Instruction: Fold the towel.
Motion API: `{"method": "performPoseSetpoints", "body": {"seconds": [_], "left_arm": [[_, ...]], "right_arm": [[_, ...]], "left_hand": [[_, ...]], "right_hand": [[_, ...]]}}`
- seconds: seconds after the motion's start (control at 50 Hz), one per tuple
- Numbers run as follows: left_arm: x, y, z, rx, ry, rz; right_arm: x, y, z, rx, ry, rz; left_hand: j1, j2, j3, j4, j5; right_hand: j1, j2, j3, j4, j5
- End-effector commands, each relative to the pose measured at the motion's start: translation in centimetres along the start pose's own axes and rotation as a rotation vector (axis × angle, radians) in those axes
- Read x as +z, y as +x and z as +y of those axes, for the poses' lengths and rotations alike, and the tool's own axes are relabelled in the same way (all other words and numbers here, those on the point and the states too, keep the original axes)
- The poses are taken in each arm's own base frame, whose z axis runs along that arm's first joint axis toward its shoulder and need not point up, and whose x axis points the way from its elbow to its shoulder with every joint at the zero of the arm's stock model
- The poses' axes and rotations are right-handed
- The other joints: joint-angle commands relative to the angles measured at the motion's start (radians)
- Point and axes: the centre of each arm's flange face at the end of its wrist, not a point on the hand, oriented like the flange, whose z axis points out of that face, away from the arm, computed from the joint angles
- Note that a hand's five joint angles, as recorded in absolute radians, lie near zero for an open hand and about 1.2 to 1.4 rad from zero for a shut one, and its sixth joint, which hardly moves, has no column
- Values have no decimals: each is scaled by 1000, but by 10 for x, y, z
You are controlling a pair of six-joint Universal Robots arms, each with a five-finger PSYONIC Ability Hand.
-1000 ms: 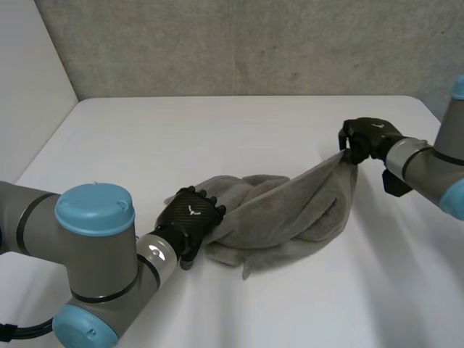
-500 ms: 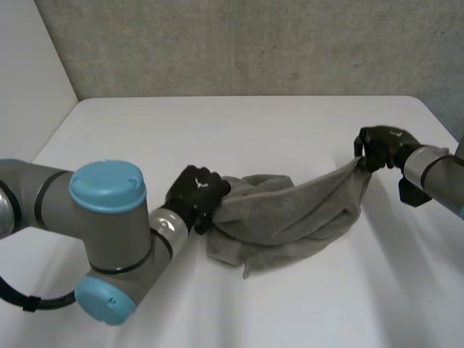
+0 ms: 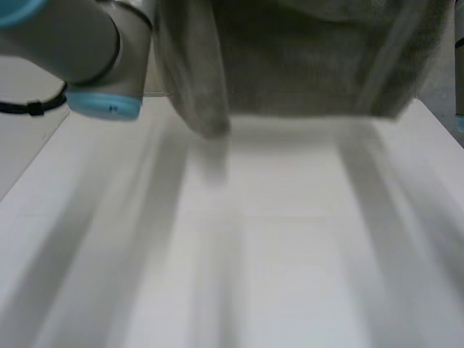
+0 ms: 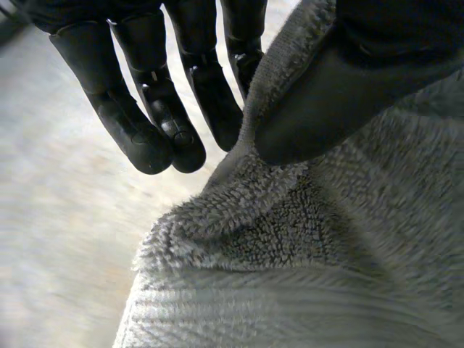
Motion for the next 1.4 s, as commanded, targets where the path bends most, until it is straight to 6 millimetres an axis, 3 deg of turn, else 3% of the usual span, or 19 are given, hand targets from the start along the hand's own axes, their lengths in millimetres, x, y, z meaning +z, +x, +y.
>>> {"method": "performPoseSetpoints", "body": {"seconds": [0.02, 0.04, 0.06, 0.1, 0.12, 0.14, 0.16, 0.2, 0.22, 0.26, 0.28, 0.32, 0.42, 0.66, 0.68, 0.74, 0.8, 1.12, 1.4], "left_arm": [[-41, 9, 24, -16, -188, 130], [-60, 15, 39, -12, -250, 188], [-60, 15, 39, -12, -251, 189], [-101, 29, 71, -4, -357, 310], [-101, 29, 71, -4, -358, 311], [-123, 37, 86, -6, -410, 365], [-124, 37, 86, -6, -411, 366], [-167, 52, 107, -16, -500, 454], [-167, 52, 107, -16, -500, 454], [-202, 62, 122, -18, -564, 504], [-202, 62, 122, -18, -564, 505], [-226, 70, 133, -10, -593, 529], [-251, 79, 148, 36, -626, 569], [-267, 80, 150, 69, -647, 600], [-267, 80, 150, 69, -647, 600], [-266, 80, 151, 69, -644, 594], [-264, 78, 155, 69, -638, 575], [-265, 75, 175, 82, -653, 533], [-271, 61, 170, 77, -677, 534]], "right_arm": [[-39, -20, 29, 17, -358, -180], [-51, -25, 35, 10, -434, -222], [-52, -25, 35, 10, -435, -223], [-78, -34, 46, -8, -549, -289], [-78, -34, 46, -9, -550, -290], [-91, -38, 52, -19, -599, -315], [-91, -38, 52, -19, -600, -315], [-119, -43, 64, -35, -694, -348], [-119, -43, 64, -35, -694, -348], [-149, -51, 77, -24, -785, -387], [-149, -51, 77, -24, -785, -387], [-180, -60, 93, -6, -886, -424], [-212, -74, 104, -3, -978, -476], [-234, -69, 90, -7, -1041, -481], [-235, -68, 88, -5, -1045, -480], [-239, -68, 88, -5, -1050, -482], [-241, -69, 89, -1, -1055, -482], [-245, -68, 92, -1, -1071, -464], [-239, -59, 97, 0, -1081, -364]], "left_hand": [[7, -95, -148, -116, -237], [7, -95, -148, -116, -237], [7, -95, -148, -116, -237], [7, -95, -148, -116, -237], [7, -95, -148, -116, -237], [7, -95, -148, -116, -237], [7, -95, -148, -116, -237], [7, -95, -148, -116, -237], [7, -95, -148, -116, -237], [7, -95, -148, -116, -237], [7, -95, -148, -116, -237], [7, -95, -148, -116, -237], [7, -95, -148, -116, -237], [7, -95, -148, -116, -237], [-202, -304, -357, -325, -446], [-543, -645, -698, -666, -787], [-641, -743, -796, -764, -886], [-621, -723, -776, -744, -865], [-597, -699, -752, -721, -842]], "right_hand": [[84, 83, 63, 63, 62], [84, 83, 63, 63, 62], [84, 83, 63, 63, 62], [84, 83, 63, 63, 62], [84, 83, 63, 63, 62], [84, 83, 63, 63, 62], [84, 83, 63, 63, 62], [84, 83, 63, 63, 62], [84, 83, 63, 63, 62], [84, 83, 63, 63, 62], [84, 83, 63, 63, 62], [84, 83, 63, 63, 62], [84, 83, 63, 63, 62], [84, 83, 63, 63, 62], [84, 83, 63, 63, 62], [84, 83, 63, 63, 62], [84, 83, 63, 63, 62], [84, 83, 63, 63, 62], [84, 83, 63, 63, 62]]}}
